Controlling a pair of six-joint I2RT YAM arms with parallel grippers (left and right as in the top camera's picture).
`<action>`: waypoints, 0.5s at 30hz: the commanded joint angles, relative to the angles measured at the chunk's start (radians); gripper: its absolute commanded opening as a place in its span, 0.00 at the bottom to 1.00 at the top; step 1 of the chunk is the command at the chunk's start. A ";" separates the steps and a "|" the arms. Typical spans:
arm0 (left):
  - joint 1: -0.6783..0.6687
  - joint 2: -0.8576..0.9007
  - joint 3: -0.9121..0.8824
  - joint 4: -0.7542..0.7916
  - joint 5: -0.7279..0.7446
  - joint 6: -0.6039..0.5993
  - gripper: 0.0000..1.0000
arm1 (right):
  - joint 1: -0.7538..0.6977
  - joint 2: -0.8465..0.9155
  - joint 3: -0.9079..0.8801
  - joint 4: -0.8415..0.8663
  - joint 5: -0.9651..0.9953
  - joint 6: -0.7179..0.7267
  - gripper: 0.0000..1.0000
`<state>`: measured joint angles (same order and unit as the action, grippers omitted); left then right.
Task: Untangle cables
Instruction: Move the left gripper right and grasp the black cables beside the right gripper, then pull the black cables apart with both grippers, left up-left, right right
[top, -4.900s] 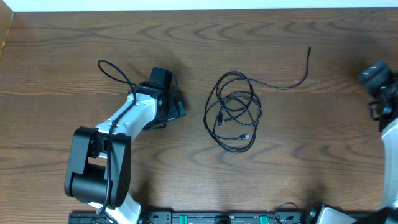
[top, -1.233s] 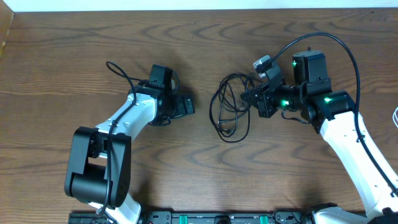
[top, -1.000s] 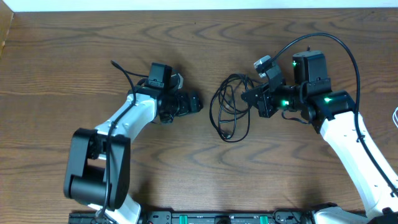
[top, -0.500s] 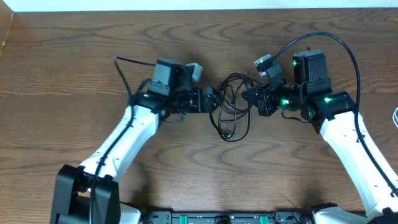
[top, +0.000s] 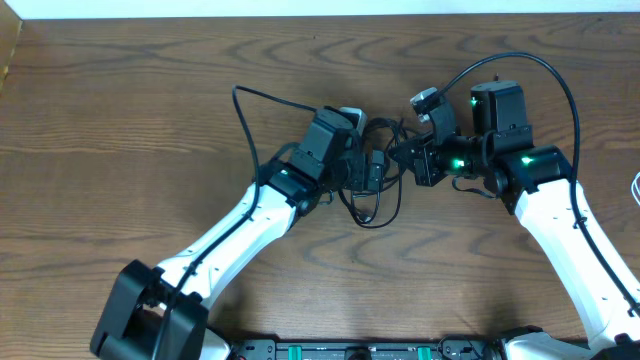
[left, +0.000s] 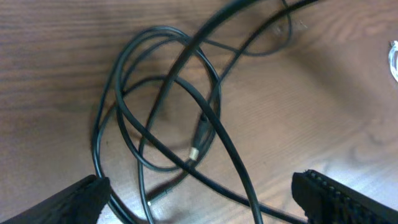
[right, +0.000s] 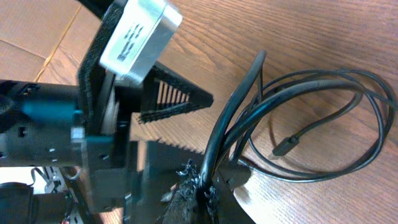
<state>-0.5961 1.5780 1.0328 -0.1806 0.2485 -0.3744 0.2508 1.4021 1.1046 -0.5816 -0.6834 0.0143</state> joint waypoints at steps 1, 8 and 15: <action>-0.006 0.053 0.016 0.035 -0.105 -0.024 0.80 | -0.004 -0.005 0.014 -0.005 -0.015 0.008 0.01; -0.005 0.158 0.016 0.075 -0.105 -0.024 0.40 | -0.004 -0.005 0.014 -0.006 -0.014 0.007 0.01; 0.039 0.138 0.017 0.068 -0.111 -0.023 0.07 | -0.004 -0.005 0.014 -0.040 0.152 0.022 0.01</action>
<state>-0.5968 1.7466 1.0328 -0.1043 0.1650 -0.3962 0.2508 1.4021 1.1046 -0.6003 -0.6621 0.0151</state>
